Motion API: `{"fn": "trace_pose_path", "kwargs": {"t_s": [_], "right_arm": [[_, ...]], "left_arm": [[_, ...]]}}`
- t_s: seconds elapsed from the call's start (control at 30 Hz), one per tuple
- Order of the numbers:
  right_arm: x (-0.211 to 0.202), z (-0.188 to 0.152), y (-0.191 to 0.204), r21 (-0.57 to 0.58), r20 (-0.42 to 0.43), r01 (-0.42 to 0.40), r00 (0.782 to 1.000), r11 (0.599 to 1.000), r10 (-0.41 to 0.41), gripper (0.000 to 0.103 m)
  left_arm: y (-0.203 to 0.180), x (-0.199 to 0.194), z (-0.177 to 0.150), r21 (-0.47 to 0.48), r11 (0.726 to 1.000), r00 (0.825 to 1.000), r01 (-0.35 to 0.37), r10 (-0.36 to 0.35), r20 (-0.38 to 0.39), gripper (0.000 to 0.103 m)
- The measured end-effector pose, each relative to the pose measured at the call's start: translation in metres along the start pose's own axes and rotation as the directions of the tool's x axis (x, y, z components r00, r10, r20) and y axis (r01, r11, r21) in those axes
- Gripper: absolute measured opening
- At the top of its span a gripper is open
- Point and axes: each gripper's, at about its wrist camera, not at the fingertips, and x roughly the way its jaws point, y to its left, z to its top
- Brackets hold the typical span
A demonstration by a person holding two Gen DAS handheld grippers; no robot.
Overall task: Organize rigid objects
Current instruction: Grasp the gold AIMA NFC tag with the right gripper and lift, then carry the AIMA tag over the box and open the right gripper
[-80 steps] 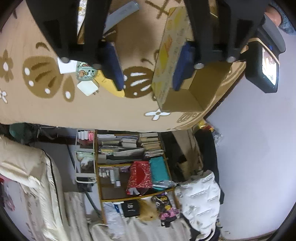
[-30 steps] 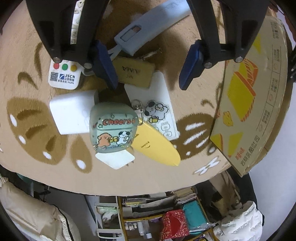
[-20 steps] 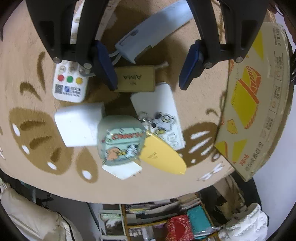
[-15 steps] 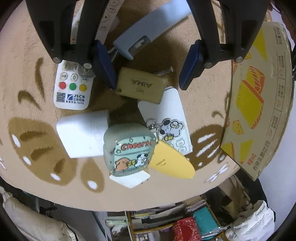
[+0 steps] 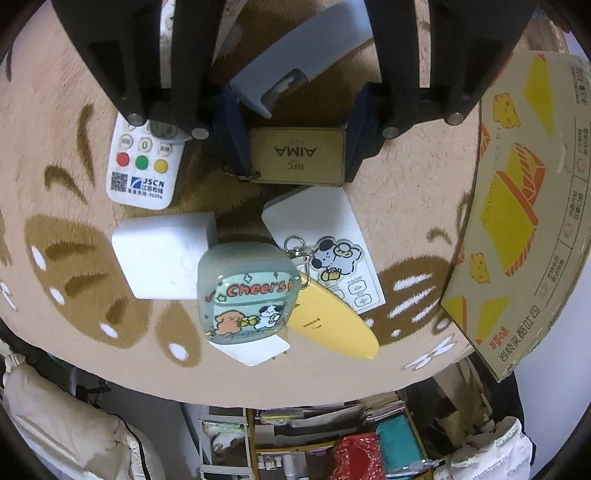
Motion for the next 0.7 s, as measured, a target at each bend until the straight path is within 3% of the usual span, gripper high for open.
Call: {"fn": "trace_pose_path", "kwargs": {"t_s": [0.37, 0.7], "right_arm": [[-0.035, 0.008, 0.019, 0.005, 0.097, -0.074, 0.993, 0.997, 0.073, 0.051], [-0.087, 0.031, 0.054, -0.077, 0.242, -0.171, 0.953, 0.982, 0.184, 0.051]], "left_arm": [[0.000, 0.000, 0.000, 0.000, 1.000, 1.000, 0.000, 0.000, -0.001, 0.015], [0.000, 0.000, 0.000, -0.001, 1.000, 1.000, 0.001, -0.001, -0.001, 0.015]]}}
